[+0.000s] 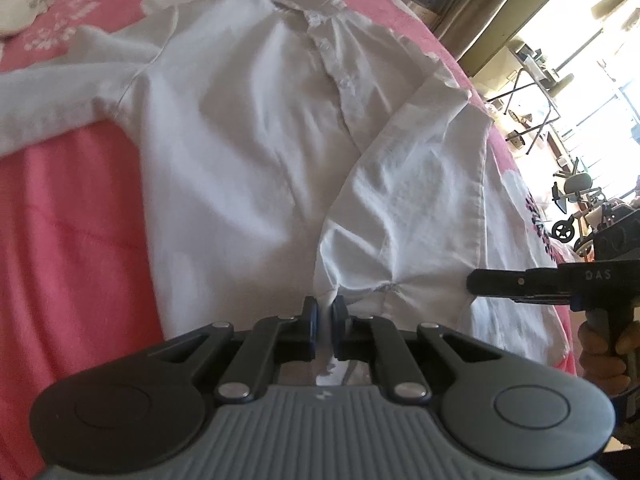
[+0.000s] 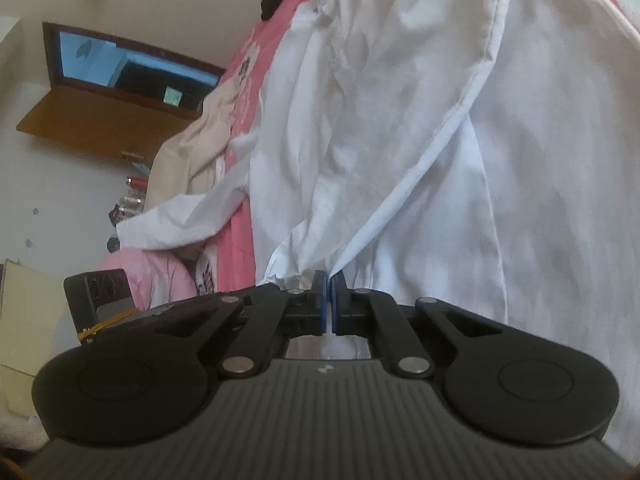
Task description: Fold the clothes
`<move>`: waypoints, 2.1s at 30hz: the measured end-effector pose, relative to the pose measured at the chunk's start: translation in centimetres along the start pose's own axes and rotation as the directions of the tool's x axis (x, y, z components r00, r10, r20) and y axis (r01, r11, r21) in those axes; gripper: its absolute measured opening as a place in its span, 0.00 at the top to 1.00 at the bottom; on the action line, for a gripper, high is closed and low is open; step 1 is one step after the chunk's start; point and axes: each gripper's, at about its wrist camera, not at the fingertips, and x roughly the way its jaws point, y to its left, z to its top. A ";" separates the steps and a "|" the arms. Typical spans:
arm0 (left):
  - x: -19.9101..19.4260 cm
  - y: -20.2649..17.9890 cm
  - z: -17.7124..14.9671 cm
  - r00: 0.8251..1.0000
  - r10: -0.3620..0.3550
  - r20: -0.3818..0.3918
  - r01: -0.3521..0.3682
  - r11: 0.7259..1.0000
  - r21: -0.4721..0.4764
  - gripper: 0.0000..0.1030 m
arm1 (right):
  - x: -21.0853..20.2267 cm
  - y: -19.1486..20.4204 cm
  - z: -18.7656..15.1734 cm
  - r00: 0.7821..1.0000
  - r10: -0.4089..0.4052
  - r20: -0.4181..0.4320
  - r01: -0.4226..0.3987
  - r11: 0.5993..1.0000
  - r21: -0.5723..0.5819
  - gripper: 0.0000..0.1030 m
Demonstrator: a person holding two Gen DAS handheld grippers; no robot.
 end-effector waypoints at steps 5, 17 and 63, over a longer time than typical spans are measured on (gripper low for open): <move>-0.6 0.7 -0.3 1.000 0.002 -0.026 -0.003 0.999 -0.033 0.93 | -0.1 0.3 -0.9 0.999 0.023 -0.044 -0.022 0.999 0.032 1.00; 0.2 1.7 -2.0 0.997 0.018 -0.078 -0.024 0.997 -0.076 0.93 | 0.1 0.4 -2.6 0.993 0.001 -0.118 0.000 1.000 0.011 1.00; 2.1 0.5 -4.6 0.966 -0.024 -0.258 0.047 0.995 0.086 0.88 | 0.6 5.2 -1.4 0.986 -0.147 -0.077 0.097 0.888 -0.449 0.82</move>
